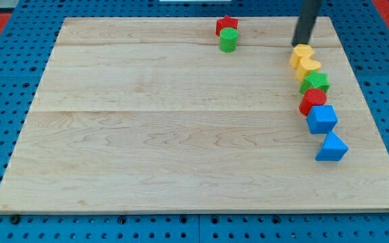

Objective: Push the green star closer to the green circle

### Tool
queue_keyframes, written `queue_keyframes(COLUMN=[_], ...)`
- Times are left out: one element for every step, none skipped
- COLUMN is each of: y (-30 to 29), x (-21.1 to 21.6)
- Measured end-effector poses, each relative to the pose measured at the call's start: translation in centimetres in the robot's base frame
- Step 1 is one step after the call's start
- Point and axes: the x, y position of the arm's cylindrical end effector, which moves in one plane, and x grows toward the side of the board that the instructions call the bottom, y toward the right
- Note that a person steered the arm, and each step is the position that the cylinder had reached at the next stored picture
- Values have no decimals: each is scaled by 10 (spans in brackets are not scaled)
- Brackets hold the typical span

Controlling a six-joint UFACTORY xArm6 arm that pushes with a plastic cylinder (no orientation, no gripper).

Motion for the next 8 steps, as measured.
queue_keyframes(y=[40,54,43,26,9,2,-30,-42], x=[26,71,107,123,110,82,79,98])
